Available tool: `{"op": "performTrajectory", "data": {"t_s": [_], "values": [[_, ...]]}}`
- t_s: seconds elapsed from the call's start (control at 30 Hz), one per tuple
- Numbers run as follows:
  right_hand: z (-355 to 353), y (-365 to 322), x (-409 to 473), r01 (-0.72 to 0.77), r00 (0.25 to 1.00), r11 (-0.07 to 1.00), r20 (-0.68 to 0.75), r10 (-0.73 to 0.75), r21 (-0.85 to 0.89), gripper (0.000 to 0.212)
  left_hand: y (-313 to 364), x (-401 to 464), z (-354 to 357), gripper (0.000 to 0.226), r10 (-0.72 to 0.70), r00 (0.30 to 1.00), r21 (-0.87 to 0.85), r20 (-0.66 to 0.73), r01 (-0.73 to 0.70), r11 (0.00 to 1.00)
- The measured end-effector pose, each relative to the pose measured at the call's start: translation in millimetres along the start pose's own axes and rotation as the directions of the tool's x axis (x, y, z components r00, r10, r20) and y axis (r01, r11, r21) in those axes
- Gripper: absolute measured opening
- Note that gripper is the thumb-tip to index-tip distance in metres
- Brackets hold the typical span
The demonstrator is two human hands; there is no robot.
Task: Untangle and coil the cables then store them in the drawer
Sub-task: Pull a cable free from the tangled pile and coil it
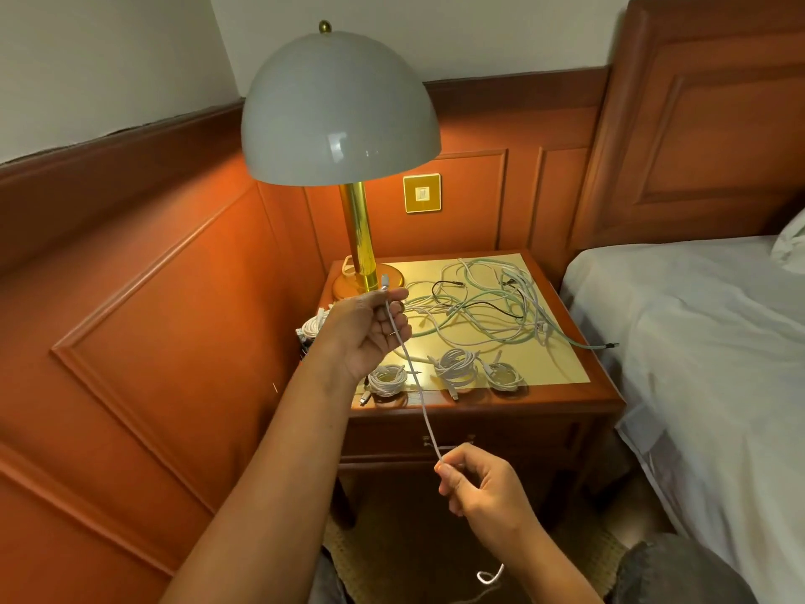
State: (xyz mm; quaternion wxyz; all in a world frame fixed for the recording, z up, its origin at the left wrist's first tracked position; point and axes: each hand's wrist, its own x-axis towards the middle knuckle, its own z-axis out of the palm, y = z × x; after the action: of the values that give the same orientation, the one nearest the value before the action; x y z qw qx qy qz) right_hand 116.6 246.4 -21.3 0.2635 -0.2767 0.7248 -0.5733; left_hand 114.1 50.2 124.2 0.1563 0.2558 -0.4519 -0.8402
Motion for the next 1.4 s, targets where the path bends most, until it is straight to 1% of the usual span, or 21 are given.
{"op": "performTrajectory", "data": {"t_s": [0.2,0.3,0.37,0.43,0.5,0.57,0.6,0.63,0.7,0.73,0.77,0.83,0.9,0.97,1.03,1.1,1.13,1.2,1.3,1.37,1.4], "values": [[-11.7,-3.3,25.4,-0.036,0.999,0.985,-0.007,0.035,-0.171,0.016,5.5,-15.6,-4.6,0.029,0.074,0.996,0.138,0.058,-0.081,0.987],[-29.4,-18.3,44.3,-0.103,0.994,0.989,-0.035,0.1,-0.106,0.017,6.3,-29.2,-7.4,0.031,0.1,0.985,0.236,0.141,-0.132,0.963],[-45.7,-40.2,59.6,-0.136,0.989,0.989,-0.072,0.132,-0.054,0.019,3.4,-40.3,-9.6,0.031,0.083,0.973,0.403,0.213,-0.165,0.9],[-63.5,-70.3,75.6,-0.099,0.986,0.995,-0.14,0.095,-0.023,0.018,-2.8,-51.5,-8.5,0.03,0.029,0.963,0.585,0.268,-0.186,0.79],[-78.0,-106.4,84.5,-0.027,0.979,0.997,-0.203,0.01,-0.078,0.016,-12.6,-59.2,-3.1,0.029,-0.046,0.958,0.714,0.284,-0.179,0.677],[-82.7,-139.4,80.8,0.063,0.972,0.981,-0.214,-0.103,-0.183,0.014,-23.9,-59.3,3.1,0.028,-0.072,0.964,0.764,0.256,-0.156,0.627],[-80.4,-152.2,74.3,0.112,0.964,0.96,-0.207,-0.168,-0.257,0.013,-28.9,-56.0,4.9,0.027,-0.051,0.974,0.751,0.223,-0.138,0.646],[-75.5,-160.8,64.0,0.15,0.954,0.929,-0.198,-0.226,-0.338,0.012,-32.6,-52.1,6.3,0.027,-0.017,0.983,0.714,0.181,-0.12,0.69],[-61.3,-162.4,38.6,0.202,0.936,0.862,-0.166,-0.309,-0.466,0.01,-35.9,-43.5,9.1,0.027,0.055,0.992,0.566,0.113,-0.11,0.817],[-52.1,-155.0,24.9,0.216,0.936,0.851,-0.145,-0.32,-0.479,0.01,-36.2,-40.3,10.7,0.027,0.069,0.993,0.457,0.092,-0.103,0.884],[-42.0,-143.0,12.2,0.217,0.945,0.864,-0.124,-0.303,-0.455,0.012,-35.7,-37.8,12.8,0.027,0.06,0.995,0.332,0.082,-0.084,0.939],[-25.1,-110.7,-3.1,0.186,0.971,0.944,-0.096,-0.219,-0.271,0.018,-34.6,-35.6,16.8,0.029,0.005,0.994,0.13,0.106,-0.019,0.991],[-16.2,-79.9,-5.4,0.123,0.986,0.989,-0.101,-0.131,-0.081,0.021,-35.8,-39.0,20.5,0.032,-0.047,0.987,0.053,0.15,0.04,0.998],[-14.1,-58.2,-0.1,0.068,0.992,0.997,-0.112,-0.064,0.032,0.022,-38.6,-43.3,22.5,0.034,-0.071,0.983,0.0,0.167,0.072,0.997],[-13.9,-48.7,6.4,0.041,0.993,0.997,-0.117,-0.034,0.061,0.027,-41.4,-44.4,22.0,0.034,-0.048,0.987,-0.064,0.151,0.058,0.996],[-14.7,-43.1,13.8,0.02,0.995,0.999,-0.1,-0.017,0.033,0.047,-41.2,-43.5,21.1,0.034,0.008,0.989,-0.124,0.149,0.011,0.992],[-17.3,-40.3,18.8,0.004,0.997,1.0,-0.079,-0.003,0.014,0.053,-40.0,-42.9,20.3,0.035,0.036,0.987,-0.138,0.157,-0.014,0.99],[-26.4,-36.6,29.9,-0.04,0.999,0.999,-0.027,0.04,-0.014,0.052,-36.3,-43.5,18.5,0.033,0.09,0.979,-0.111,0.183,-0.07,0.991],[-44.9,-42.5,47.4,-0.058,0.995,0.997,0.081,0.054,0.058,0.028,-32.6,-49.0,13.3,0.029,0.113,0.952,-0.02,0.284,-0.112,0.993],[-56.9,-58.5,57.7,-0.025,0.999,0.999,0.049,0.023,0.033,0.021,-33.4,-52.8,9.1,0.027,0.083,0.926,0.082,0.367,-0.121,0.989],[-62.8,-68.0,64.1,0.011,1.0,0.999,-0.008,-0.012,-0.043,0.018,-35.2,-54.2,7.7,0.026,0.06,0.915,0.148,0.399,-0.128,0.981]]}}
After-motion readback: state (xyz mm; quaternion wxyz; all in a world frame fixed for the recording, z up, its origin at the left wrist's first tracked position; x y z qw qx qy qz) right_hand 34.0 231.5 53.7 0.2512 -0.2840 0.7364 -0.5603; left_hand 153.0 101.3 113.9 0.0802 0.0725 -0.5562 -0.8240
